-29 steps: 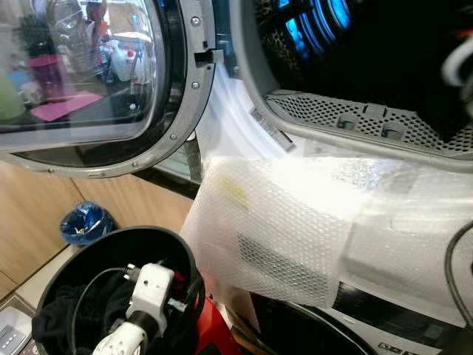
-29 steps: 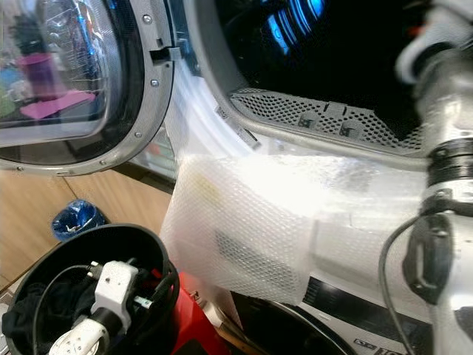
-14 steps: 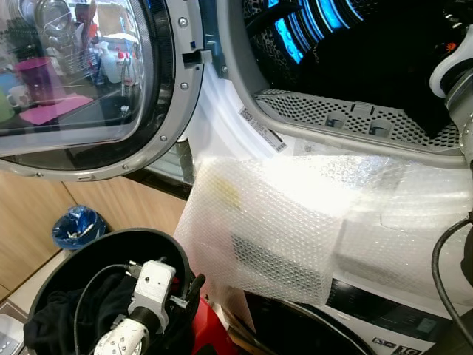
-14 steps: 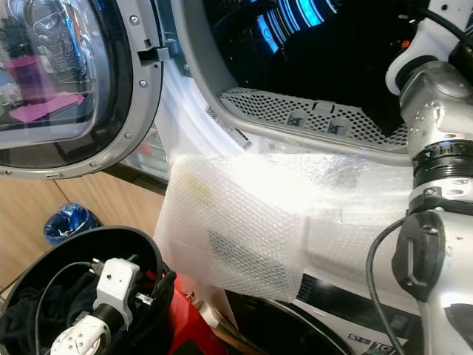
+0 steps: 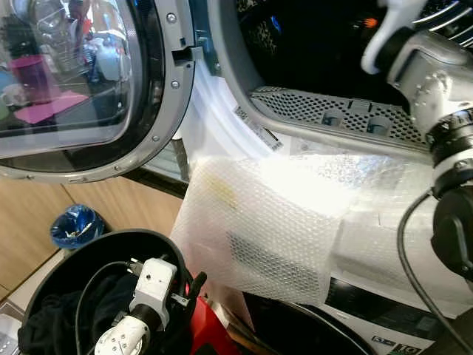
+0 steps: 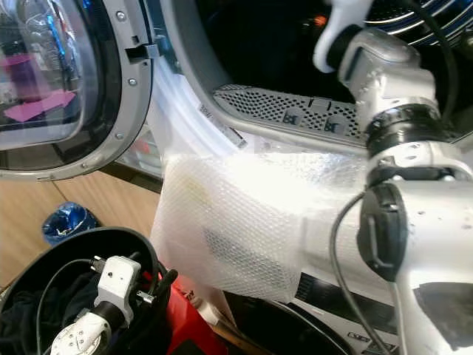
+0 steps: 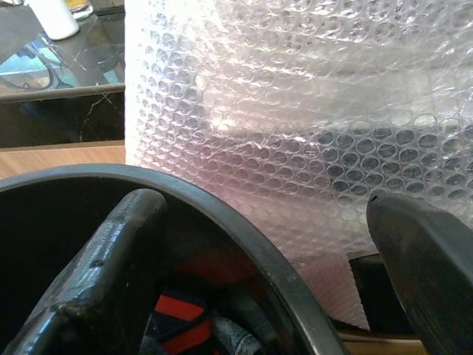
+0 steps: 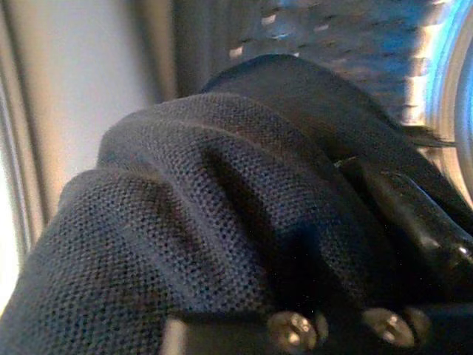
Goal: Clothes washing
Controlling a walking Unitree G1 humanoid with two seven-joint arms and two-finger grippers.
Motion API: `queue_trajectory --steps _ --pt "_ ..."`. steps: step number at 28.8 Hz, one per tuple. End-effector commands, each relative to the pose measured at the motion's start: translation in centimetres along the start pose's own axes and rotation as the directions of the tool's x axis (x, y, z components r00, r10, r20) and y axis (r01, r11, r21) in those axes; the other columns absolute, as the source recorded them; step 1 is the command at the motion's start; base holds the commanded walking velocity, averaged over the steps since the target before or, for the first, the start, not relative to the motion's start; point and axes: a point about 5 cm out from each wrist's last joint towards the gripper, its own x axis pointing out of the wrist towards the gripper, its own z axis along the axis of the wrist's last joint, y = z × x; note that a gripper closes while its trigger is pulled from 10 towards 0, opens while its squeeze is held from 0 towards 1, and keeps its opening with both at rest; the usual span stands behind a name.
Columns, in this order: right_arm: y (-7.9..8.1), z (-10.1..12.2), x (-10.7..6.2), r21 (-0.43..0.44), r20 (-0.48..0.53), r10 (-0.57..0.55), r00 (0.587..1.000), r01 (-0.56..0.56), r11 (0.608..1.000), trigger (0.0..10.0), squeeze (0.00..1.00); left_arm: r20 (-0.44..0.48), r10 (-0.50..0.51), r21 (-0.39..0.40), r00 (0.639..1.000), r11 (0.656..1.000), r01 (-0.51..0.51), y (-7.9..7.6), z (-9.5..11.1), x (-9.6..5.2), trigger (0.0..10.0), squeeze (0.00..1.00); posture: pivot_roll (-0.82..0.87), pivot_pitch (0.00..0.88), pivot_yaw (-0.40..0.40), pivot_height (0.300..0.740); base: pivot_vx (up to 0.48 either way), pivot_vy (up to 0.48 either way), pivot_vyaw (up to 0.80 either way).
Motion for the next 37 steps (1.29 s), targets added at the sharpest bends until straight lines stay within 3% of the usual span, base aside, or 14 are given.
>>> queue_trajectory --steps 1,3,4,5,6,15,25,30,32,33,34,35,36,37 --pt "0.2 1.5 0.6 -0.033 0.015 -0.098 0.995 0.098 0.995 10.0 0.00 -0.009 0.002 0.009 1.000 1.000 -0.002 0.3 0.0 -0.1 10.0 0.00 0.01 0.045 0.068 0.740 0.000 0.000 0.00" --pt "-0.2 1.6 0.6 -0.027 0.010 -0.183 0.983 0.184 0.983 10.0 0.00 -0.009 0.003 0.009 1.000 1.000 -0.003 0.3 0.1 -0.1 10.0 0.00 0.01 0.045 0.068 0.740 0.000 0.000 0.00" --pt "-2.8 1.8 -1.0 0.027 0.019 -0.501 0.865 0.500 0.865 10.0 0.00 -0.008 0.003 0.010 1.000 1.000 -0.003 0.4 0.0 -0.1 10.0 0.00 0.01 0.041 0.062 0.740 0.000 0.000 0.00" --pt "-7.0 2.6 -5.5 0.220 0.016 -0.863 0.504 0.841 0.495 10.0 0.00 -0.008 -0.001 0.015 1.000 1.000 0.001 0.3 0.0 -0.1 10.0 0.00 0.01 0.041 0.057 0.740 0.000 0.000 0.00" --pt "-7.6 3.1 -6.4 0.270 0.019 -0.893 0.450 0.857 0.438 10.0 0.00 -0.005 -0.001 0.015 1.000 1.000 0.001 0.2 0.1 -0.1 10.0 0.00 0.03 0.038 0.055 0.740 0.000 0.000 0.00" --pt "-7.1 1.6 -5.6 0.175 0.021 -0.828 0.560 0.813 0.554 10.0 0.00 -0.002 -0.027 0.001 1.000 1.000 0.027 -0.5 0.2 0.0 10.0 0.00 -0.01 0.061 0.080 0.740 0.000 0.000 0.00" --pt "-2.0 1.5 -0.5 0.062 0.043 -0.372 0.927 0.369 0.927 10.0 0.00 -0.004 -0.048 0.008 0.999 0.999 0.048 -0.5 0.3 0.1 10.0 0.00 -0.02 0.064 0.083 0.740 0.000 0.000 0.00" --pt "-0.2 2.1 0.5 0.000 0.053 -0.169 0.984 0.170 0.986 10.0 0.00 0.003 -0.052 0.008 0.999 0.999 0.052 -0.6 0.5 0.1 10.0 0.00 0.00 0.063 0.071 0.740 0.000 0.000 0.00" --pt "-1.6 2.0 -0.1 0.059 0.045 -0.381 0.924 0.378 0.924 10.0 0.00 0.002 -0.050 0.008 0.999 0.999 0.050 -0.6 0.5 0.0 10.0 0.00 0.00 0.066 0.072 0.740 0.000 0.000 0.00" --pt "-4.0 2.1 -2.0 0.110 0.039 -0.641 0.766 0.634 0.765 10.0 0.00 0.000 -0.048 0.007 0.999 0.999 0.048 -0.5 0.4 0.0 10.0 0.00 -0.01 0.064 0.072 0.740 0.000 0.000 0.00" --pt "-4.0 2.1 -2.0 0.110 0.039 -0.641 0.766 0.634 0.765 10.0 0.00 0.000 -0.048 0.007 0.999 0.999 0.048 -0.5 0.4 0.0 10.0 0.00 -0.01 0.064 0.072 0.740 0.000 0.000 0.00" --pt "-7.9 2.2 -6.8 0.292 0.007 -0.919 0.395 0.878 0.379 10.0 0.00 -0.003 -0.049 0.006 0.999 0.999 0.049 -0.6 0.3 0.0 10.0 0.00 0.00 0.058 0.057 0.740 0.000 0.000 0.00" --pt "-9.2 2.2 -9.1 0.393 -0.034 -0.971 0.238 0.896 0.206 10.0 0.00 -0.003 -0.052 0.007 0.999 0.999 0.052 -0.8 0.3 0.0 10.0 0.00 0.00 0.057 0.053 0.740 0.000 0.000 0.00" --pt "-9.6 3.0 -10.0 0.419 -0.002 -0.978 0.208 0.888 0.188 10.0 0.00 -0.002 -0.052 0.008 0.999 0.999 0.052 -0.8 0.3 -0.1 10.0 0.00 0.01 0.060 0.058 0.740 0.000 0.000 0.00"
